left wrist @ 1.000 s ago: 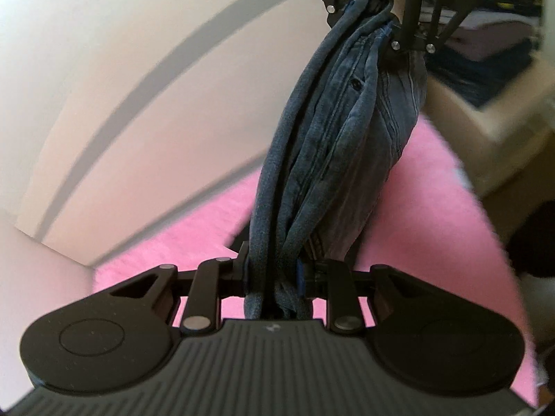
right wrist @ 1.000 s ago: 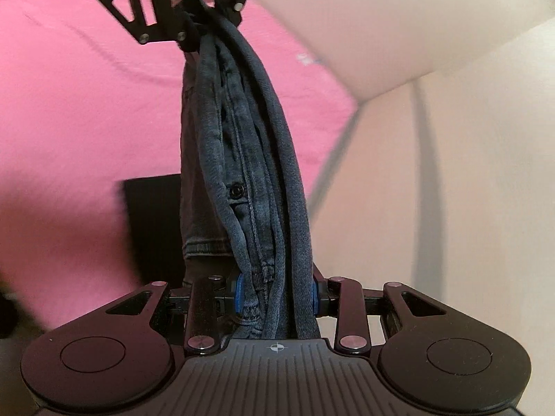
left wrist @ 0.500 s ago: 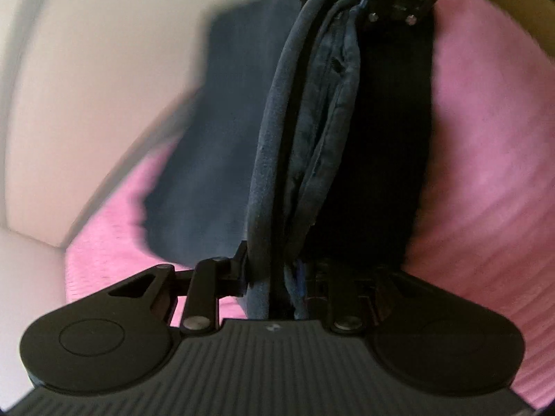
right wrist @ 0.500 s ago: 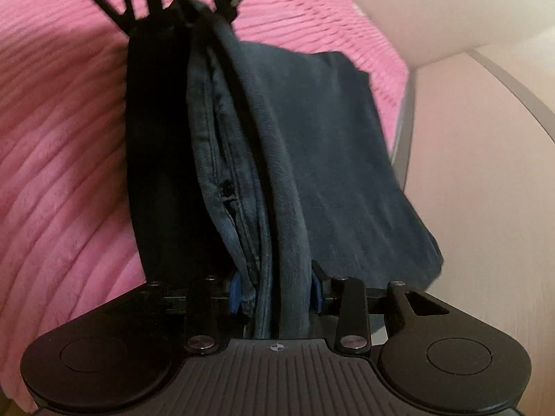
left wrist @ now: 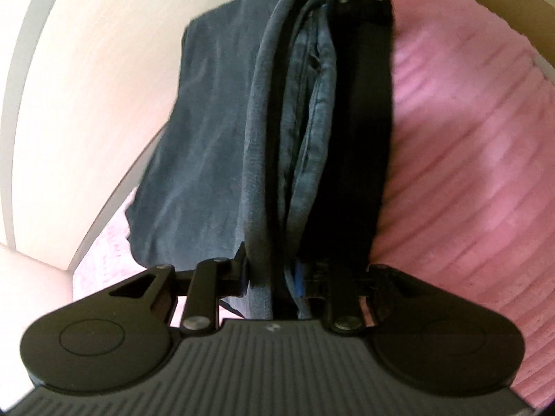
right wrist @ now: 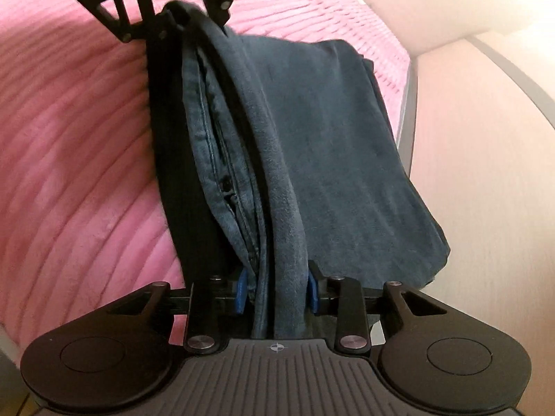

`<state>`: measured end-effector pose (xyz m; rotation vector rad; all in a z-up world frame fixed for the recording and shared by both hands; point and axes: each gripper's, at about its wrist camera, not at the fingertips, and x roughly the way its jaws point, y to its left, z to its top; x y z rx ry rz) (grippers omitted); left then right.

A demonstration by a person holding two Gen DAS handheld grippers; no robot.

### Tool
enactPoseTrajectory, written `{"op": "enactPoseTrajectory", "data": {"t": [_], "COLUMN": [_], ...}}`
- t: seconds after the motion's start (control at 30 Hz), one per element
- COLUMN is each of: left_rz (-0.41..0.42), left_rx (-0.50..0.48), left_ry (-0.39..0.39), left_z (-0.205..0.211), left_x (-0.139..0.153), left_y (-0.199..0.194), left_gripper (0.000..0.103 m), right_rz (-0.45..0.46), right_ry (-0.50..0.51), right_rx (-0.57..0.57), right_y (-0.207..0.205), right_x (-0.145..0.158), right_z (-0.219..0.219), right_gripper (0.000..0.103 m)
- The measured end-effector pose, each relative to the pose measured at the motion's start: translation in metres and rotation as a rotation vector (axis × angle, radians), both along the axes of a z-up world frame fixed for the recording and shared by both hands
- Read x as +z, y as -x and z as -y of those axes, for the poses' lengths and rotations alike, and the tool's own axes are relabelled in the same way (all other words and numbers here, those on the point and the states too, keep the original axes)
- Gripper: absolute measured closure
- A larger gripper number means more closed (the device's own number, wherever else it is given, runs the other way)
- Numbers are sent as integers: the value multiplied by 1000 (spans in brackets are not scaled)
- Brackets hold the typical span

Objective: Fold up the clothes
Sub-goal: 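Lower the jeans bundle flat onto the pink bed with both grippers, then open both grippers and withdraw from the placed jeans bundle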

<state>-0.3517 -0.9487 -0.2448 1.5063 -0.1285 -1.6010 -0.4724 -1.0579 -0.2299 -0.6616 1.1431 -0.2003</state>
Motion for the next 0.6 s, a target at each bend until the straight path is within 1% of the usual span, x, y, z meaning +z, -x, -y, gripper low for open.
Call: {"op": "enactPoseTrajectory", "data": {"t": [0.03,0.1,0.17,0.23,0.33,0.4,0.5,0.53,0.57,0.6], "left_rz": [2,8,6,16,-16,-45,-94,-110,-143,-181], "left_rx": [-6,-12,-11,1,56,97,167,184,211,235], "left_ry": [-7,-9,-13,-21,-40,-55,-67,-72,-70,-58], "left_z": [-1,1,-1,-4,-21,-28,-28,-31,-33,-28], "left_x": [-5,-8,-7,-4,9,21,32,37,43,46], "left_y": [0,-2,-3,-6,-2,-6,-9,-11,-13,-16], "left_gripper": [81,79,78,75,73,73,73,73,73,73], "right_rz": [-6,-7,-4,8,48,93,192,232,275,295], "right_ry": [8,-13,-57,-134,-237,-295,-397,-429,-460,-496], "right_rx": [-3,-16,-45,-106,-201,-242,-284,-310,-339,-388], "right_y": [-3,-2,2,9,14,22,16,13,11,9], "right_x": [-2,1,11,24,50,70,90,94,97,93], "right_z": [-1,-5,-5,1,3,-1,4,9,14,22], "right_gripper": [57,50,50,50,50,50,50,50,50,51]}}
